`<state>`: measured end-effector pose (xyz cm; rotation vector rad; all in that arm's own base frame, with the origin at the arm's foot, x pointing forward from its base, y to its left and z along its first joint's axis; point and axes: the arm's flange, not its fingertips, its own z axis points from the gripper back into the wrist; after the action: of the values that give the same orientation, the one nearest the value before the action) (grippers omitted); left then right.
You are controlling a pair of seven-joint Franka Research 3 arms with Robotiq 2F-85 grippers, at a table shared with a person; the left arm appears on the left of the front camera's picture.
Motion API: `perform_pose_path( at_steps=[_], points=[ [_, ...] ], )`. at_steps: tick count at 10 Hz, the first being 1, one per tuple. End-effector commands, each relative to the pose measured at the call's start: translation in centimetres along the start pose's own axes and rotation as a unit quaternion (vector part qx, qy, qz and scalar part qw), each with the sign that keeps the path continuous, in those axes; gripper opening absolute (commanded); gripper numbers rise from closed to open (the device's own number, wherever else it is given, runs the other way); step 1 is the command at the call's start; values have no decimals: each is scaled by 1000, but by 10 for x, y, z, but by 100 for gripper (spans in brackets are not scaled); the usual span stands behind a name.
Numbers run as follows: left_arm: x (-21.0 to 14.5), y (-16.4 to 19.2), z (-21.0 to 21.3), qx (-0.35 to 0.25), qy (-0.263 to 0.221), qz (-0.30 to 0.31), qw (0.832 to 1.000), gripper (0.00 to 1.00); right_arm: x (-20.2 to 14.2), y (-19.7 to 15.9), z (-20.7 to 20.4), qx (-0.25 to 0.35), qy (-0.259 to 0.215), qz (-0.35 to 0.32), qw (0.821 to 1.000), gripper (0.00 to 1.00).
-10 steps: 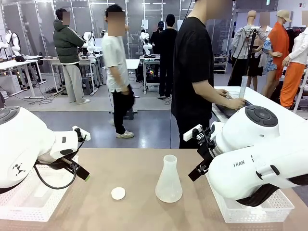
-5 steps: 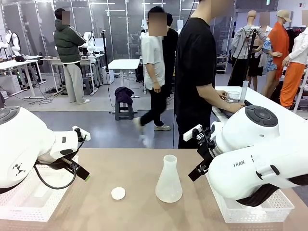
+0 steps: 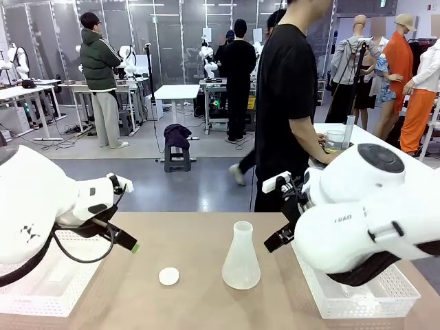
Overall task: Prepare the solutions needed for the experiment.
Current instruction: Pick up the Plastic Funnel and insert it into the Big flask.
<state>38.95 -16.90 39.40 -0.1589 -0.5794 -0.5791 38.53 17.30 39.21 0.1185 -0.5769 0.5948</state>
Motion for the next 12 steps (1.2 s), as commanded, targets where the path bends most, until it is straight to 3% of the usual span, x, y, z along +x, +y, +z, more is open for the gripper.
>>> perform_pose_path(
  at_steps=[1, 5, 7, 9, 10, 12],
  points=[
    [-3, 12, 33, -62, -22, 23, 998, 100, -7, -8, 34, 61, -20, -30, 997, 100],
    [5, 17, 76, -140, -77, 104, 982, 100, -4, -12, 79, 179, -67, -92, 977, 100],
    [15, 19, 107, -160, -98, 160, 969, 100, -3, -19, 111, 287, -92, -124, 945, 100],
    [16, 25, 140, -204, -123, 205, 949, 100, -4, -29, 136, 331, -98, -172, 923, 100],
    [16, 32, 156, -268, -128, 243, 923, 100, -5, -33, 143, 340, -97, -177, 919, 100],
    [20, 40, 174, -319, -127, 358, 868, 100, -7, -40, 156, 360, -98, -209, 904, 100]
  ],
)
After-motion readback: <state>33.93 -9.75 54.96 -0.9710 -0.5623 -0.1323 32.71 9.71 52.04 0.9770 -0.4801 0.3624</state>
